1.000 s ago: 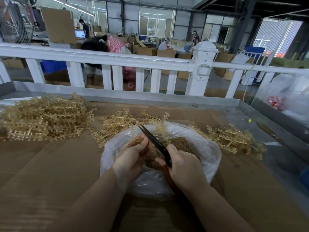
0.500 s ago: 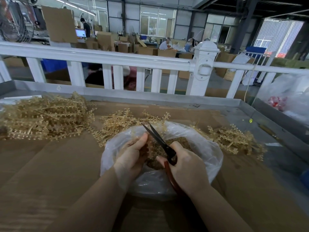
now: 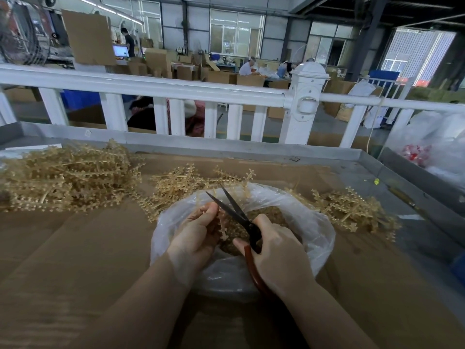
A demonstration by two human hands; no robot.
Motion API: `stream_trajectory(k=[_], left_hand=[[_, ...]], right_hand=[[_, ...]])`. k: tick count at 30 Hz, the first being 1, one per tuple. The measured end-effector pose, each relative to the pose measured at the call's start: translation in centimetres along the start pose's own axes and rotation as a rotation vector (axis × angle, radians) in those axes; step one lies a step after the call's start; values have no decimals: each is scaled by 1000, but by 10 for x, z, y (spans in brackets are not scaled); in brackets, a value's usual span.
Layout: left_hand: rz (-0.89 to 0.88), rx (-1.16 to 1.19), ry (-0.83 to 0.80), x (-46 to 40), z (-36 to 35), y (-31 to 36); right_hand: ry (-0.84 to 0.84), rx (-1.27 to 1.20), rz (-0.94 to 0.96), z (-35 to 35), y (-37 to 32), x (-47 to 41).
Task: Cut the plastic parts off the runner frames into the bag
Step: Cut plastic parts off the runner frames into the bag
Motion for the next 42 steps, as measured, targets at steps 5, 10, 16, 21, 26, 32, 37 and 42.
stream_trajectory(k=[5,10,16,21,26,32,37,42], left_hand=[[14,5,1,-1,-2,-1],[-2,32,-37,-2,-4,-2],[15,37,-48,-1,-3,-1],[34,53,-67,1,-5,0],[32,26,-90,2,-6,-1],[39,36,-83,0,-4,-1],[36,33,-73,0,-3,-2],[27,53,-91,-1,-3,-2]], right_hand=[[30,32,1,1,-3,0],[5,42,9,2,-6,-2],[-37,27,34,2,-11,-6],[-56,9,47,3,-14,-8],[-66,-8,50,5,-14,-13],[-30,71,95,5,-16,-13],[-12,100,94,5,-16,-10],[-22,107,109,4,-15,-10]])
Point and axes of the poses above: each hand's wrist, its own x-axis away from the middle knuckle, its own z-axis out of the back of the hand, y = z × x, the point moved 4 cm from there along -x, towards the middle knuckle, and after that the axes turned 5 degrees about x, right-handed, at the moved point
